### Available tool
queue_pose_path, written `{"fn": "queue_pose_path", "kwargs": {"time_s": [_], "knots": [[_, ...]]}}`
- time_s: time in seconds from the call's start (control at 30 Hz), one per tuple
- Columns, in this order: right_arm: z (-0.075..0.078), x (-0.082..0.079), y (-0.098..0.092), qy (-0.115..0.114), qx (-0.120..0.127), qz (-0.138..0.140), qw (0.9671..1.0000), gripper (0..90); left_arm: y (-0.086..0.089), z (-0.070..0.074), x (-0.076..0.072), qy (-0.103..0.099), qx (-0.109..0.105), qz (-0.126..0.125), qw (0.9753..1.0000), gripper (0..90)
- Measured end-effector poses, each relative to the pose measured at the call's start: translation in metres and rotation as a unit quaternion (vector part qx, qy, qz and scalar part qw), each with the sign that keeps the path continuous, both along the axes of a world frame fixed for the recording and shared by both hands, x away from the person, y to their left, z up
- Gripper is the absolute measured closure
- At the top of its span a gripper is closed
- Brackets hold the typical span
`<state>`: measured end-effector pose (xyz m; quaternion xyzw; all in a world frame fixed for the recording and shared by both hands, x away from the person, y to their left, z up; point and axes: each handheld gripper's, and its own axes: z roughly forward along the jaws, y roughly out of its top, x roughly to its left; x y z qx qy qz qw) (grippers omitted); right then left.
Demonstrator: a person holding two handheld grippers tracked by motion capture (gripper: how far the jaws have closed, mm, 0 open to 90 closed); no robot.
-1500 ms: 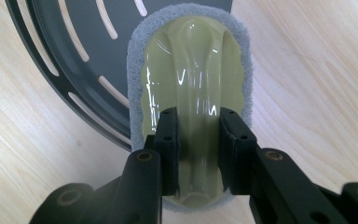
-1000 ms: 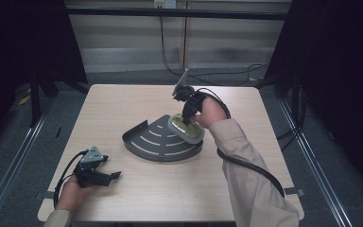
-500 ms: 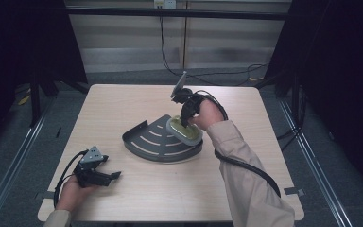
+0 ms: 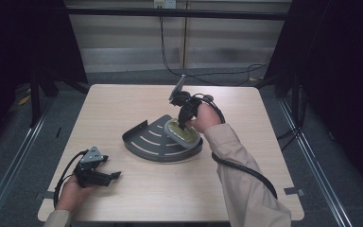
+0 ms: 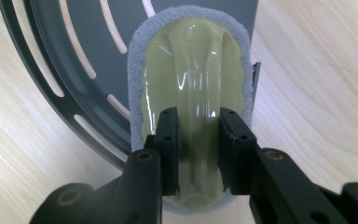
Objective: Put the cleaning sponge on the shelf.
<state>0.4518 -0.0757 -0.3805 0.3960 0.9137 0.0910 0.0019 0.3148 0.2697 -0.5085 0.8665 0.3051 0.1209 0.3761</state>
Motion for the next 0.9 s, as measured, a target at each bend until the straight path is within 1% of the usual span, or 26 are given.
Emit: {"fn": "queue_pose_path", "kwargs": {"time_s": [0.23, 0.37, 0.47, 0.53, 0.63, 0.9], "knots": [[-0.005, -0.001, 0.001, 0.002, -0.002, -0.002, 1.0, 71.5, 0.0, 0.0, 0.0, 0.0, 0.0, 0.0, 1.0, 14.4], [-0.009, 0.0, 0.001, 0.002, 0.001, -0.003, 1.0, 71.5, 0.0, 0.0, 0.0, 0.0, 0.0, 0.0, 1.0, 14.3], [-0.01, 0.0, 0.002, 0.003, -0.003, -0.003, 1.0, 71.5, 0.0, 0.0, 0.0, 0.0, 0.0, 0.0, 1.0, 14.4], [-0.012, 0.0, 0.003, 0.004, -0.002, -0.008, 1.0, 71.5, 0.0, 0.0, 0.0, 0.0, 0.0, 0.0, 1.0, 14.3], [-0.014, 0.001, 0.004, 0.005, -0.005, -0.004, 1.0, 71.5, 0.0, 0.0, 0.0, 0.0, 0.0, 0.0, 1.0, 14.3], [-0.02, 0.001, 0.007, 0.006, -0.006, -0.004, 1.0, 71.4, 0.0, 0.0, 0.0, 0.0, -0.002, 0.0, 1.0, 14.3]]}}
